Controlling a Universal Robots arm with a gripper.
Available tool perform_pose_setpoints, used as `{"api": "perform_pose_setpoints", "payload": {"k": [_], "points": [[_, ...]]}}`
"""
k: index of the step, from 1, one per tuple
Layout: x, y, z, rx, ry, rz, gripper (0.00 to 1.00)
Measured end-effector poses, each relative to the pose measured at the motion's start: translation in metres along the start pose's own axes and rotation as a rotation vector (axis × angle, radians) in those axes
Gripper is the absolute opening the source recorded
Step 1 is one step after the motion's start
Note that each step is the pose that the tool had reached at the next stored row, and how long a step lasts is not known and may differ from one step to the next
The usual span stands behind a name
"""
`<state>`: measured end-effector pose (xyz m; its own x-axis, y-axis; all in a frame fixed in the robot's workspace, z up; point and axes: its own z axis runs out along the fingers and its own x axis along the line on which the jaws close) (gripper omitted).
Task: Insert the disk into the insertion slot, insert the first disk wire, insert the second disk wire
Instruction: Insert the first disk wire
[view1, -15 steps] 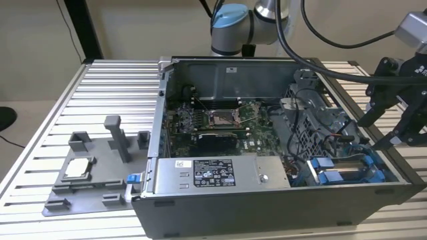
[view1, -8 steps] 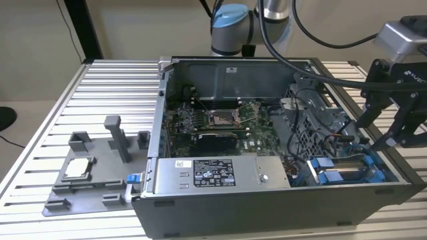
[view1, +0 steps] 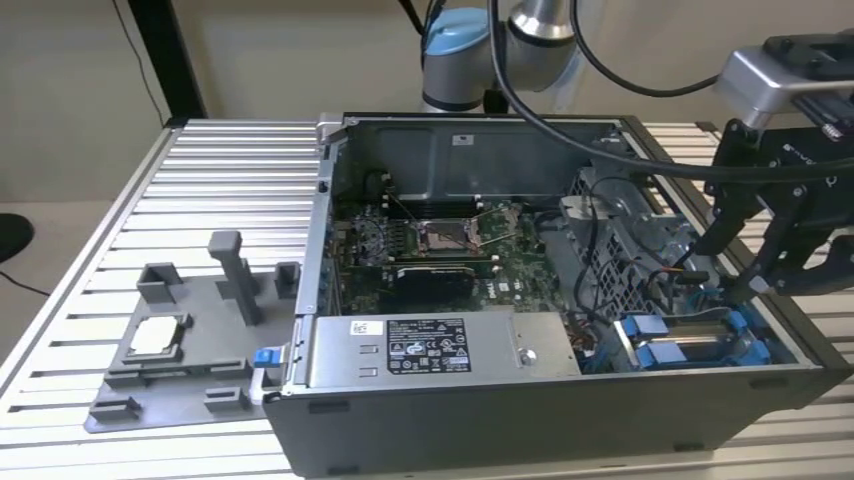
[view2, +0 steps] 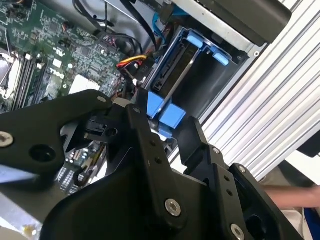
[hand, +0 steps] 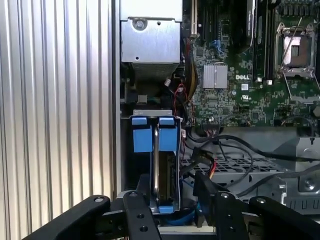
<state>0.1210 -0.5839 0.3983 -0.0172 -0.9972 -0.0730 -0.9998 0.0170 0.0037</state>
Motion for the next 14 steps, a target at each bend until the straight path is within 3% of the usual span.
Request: {"api": "perform_pose_setpoints", "payload": {"k": [4,8,14], "points": [[-0.0001,-0.0001,0.0017,0.0074,-0.0073,0.036,1.0],[-0.001,0.0002,0.005,0.0131,-0.0097,0.066,1.0],[-0.0123,0.0004,0.0122,0.0164,-0.0115,0.071,1.0]]}}
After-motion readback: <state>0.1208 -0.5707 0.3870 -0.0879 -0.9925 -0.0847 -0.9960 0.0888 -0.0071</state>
